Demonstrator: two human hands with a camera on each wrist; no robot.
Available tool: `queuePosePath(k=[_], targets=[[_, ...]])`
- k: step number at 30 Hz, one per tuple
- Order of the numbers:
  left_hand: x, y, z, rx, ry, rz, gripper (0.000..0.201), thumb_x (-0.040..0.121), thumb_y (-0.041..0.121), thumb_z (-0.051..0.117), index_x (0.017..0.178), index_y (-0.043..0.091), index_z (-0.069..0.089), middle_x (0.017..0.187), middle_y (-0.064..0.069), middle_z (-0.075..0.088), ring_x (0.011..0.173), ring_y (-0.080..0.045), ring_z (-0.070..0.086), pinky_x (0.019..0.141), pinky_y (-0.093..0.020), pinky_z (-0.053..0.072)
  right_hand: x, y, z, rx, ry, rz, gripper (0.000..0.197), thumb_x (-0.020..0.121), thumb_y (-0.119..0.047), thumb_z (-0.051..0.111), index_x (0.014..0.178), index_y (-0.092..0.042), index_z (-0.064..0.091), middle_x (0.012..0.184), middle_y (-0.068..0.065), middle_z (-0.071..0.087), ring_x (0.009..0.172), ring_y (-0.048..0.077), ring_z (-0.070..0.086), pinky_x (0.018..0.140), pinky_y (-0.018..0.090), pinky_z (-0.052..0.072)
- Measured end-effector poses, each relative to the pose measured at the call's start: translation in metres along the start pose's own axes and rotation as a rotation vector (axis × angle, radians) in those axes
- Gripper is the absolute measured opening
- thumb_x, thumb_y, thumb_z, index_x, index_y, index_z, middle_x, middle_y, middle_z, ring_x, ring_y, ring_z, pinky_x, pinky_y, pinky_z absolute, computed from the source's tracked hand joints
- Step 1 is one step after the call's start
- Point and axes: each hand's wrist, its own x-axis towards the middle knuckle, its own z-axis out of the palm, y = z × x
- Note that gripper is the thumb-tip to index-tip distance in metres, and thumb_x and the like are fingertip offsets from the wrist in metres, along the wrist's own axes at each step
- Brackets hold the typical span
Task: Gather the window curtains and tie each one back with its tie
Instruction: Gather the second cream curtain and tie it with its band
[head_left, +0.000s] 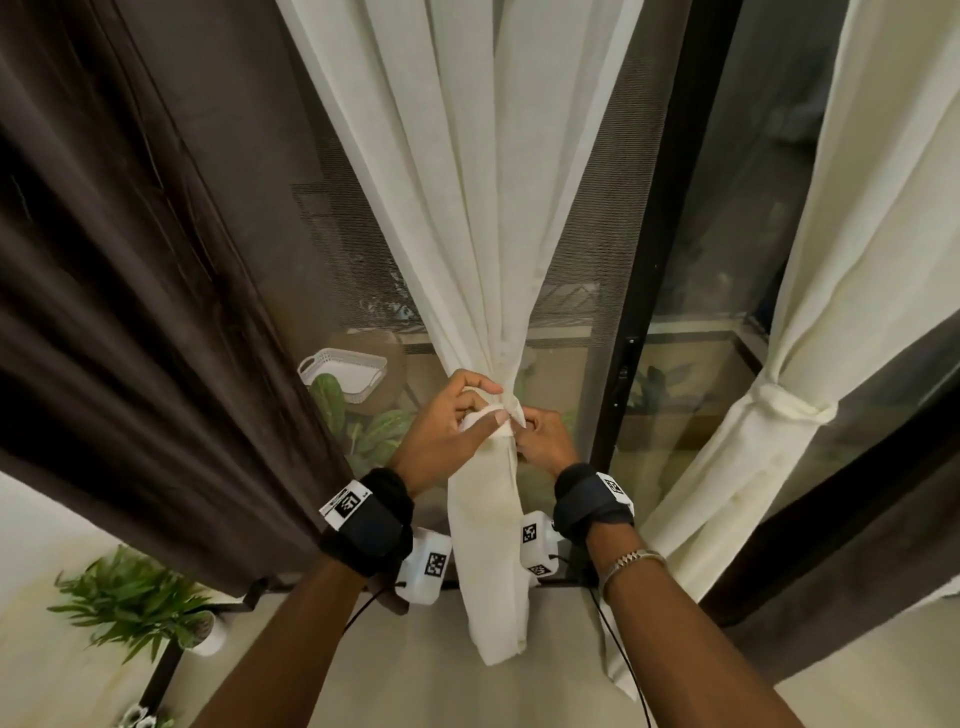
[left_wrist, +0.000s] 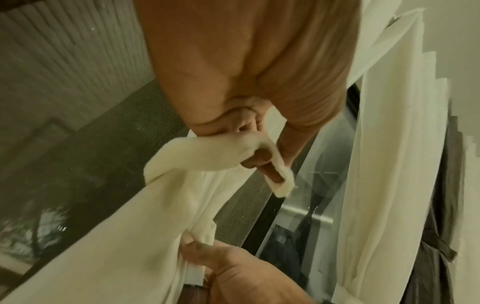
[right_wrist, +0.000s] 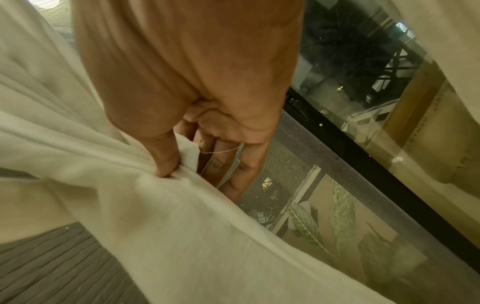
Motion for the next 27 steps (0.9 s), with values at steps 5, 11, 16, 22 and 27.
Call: queuePosePath(k=[5, 11, 16, 22, 27], targets=[[0.007, -0.022, 0.001, 0.038, -0.112, -0.154, 0.034, 0.088, 0.016, 0.088, 0.115, 0.013, 0.067, 0.066, 0.006, 0.07, 0.061, -0.007, 0.064, 0.067, -0.023, 0.053, -0.006, -0.002, 0.003, 0.035, 0.036, 0.047, 0.025, 0.099, -0.021, 0.075, 0.108, -0.014, 0.052, 0.086, 0.003, 0.073, 0.062, 0.006, 0.071, 0.05, 0.021, 0.054], [0.026, -0.049, -0.001, 0.185, -0.087, -0.274, 0.046, 0.082, 0.023, 0.092, 0.12, 0.017, 0.066, 0.072, 0.003, 0.074, 0.068, -0.01, 0.065, 0.075, -0.028, 0.052, -0.018, -0.003, 0.001, 0.128, 0.049, 0.088, 0.03, 0.087, -0.012, 0.086, 0.087, -0.012, 0.056, 0.071, 0.004, 0.074, 0.051, 0.012, 0.068, 0.047, 0.026, 0.055], [0.034, -0.058, 0.003, 0.232, -0.066, -0.295, 0.042, 0.083, 0.025, 0.087, 0.116, 0.028, 0.06, 0.075, 0.002, 0.077, 0.074, -0.014, 0.067, 0.082, -0.034, 0.053, -0.027, -0.007, -0.001, 0.182, 0.014, 0.101, 0.016, 0.094, -0.003, 0.077, 0.085, -0.008, 0.065, 0.066, -0.001, 0.076, 0.053, 0.015, 0.068, 0.053, 0.029, 0.062], [0.031, -0.057, 0.006, 0.262, 0.027, -0.314, 0.035, 0.072, 0.026, 0.082, 0.101, 0.034, 0.062, 0.068, 0.004, 0.074, 0.071, -0.017, 0.068, 0.078, -0.035, 0.055, -0.036, -0.007, -0.004, 0.26, -0.086, 0.144, 0.015, 0.1, -0.011, 0.071, 0.111, 0.0, 0.074, 0.092, 0.008, 0.08, 0.079, 0.023, 0.078, 0.075, 0.039, 0.068], [0.029, -0.051, 0.002, 0.335, 0.042, -0.324, 0.035, 0.069, 0.028, 0.077, 0.1, 0.033, 0.062, 0.061, 0.009, 0.067, 0.065, -0.013, 0.062, 0.07, -0.03, 0.048, -0.037, -0.006, -0.002, 0.258, -0.145, 0.133, 0.025, 0.103, -0.014, 0.068, 0.121, 0.003, 0.073, 0.1, 0.008, 0.08, 0.085, 0.018, 0.078, 0.08, 0.034, 0.068]])
